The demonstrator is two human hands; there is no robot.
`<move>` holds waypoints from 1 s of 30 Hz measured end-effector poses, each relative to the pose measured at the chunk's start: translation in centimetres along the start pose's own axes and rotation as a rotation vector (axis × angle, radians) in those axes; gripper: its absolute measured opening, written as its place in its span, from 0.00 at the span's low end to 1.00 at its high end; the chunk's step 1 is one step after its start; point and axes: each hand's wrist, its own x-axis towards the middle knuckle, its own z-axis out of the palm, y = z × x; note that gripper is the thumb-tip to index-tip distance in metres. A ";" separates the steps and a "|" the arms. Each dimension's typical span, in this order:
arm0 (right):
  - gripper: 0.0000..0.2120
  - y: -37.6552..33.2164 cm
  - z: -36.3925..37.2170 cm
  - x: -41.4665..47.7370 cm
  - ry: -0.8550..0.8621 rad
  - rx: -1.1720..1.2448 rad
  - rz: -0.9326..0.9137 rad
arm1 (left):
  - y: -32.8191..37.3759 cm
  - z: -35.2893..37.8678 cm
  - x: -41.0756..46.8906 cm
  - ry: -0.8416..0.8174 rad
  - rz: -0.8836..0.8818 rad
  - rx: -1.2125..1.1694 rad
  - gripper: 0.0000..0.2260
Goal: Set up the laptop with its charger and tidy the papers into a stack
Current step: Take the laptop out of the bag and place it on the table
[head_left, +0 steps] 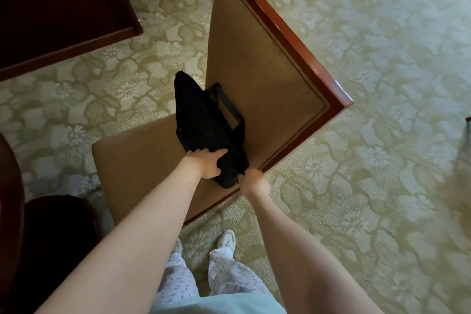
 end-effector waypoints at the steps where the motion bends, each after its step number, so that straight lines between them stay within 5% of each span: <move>1: 0.13 -0.1 0.0 0.0 0.010 0.024 -0.007 | 0.0 0.0 0.0 0.005 0.006 -0.012 0.28; 10: 0.22 -0.8 -1.5 0.3 0.075 0.449 -0.128 | 1.4 0.5 0.7 0.082 0.191 -0.332 0.26; 17: 0.19 -1.6 -2.9 1.4 -0.019 0.517 -0.243 | 2.1 0.7 1.8 0.435 0.160 -0.225 0.13; 23: 0.11 -3.8 -4.0 2.1 -0.113 0.285 -0.401 | -0.9 -0.1 2.8 0.580 0.002 -0.464 0.07; 30: 0.12 -5.1 -4.9 3.5 -0.066 -0.103 -0.348 | -3.6 -2.9 4.4 0.311 0.128 -0.650 0.03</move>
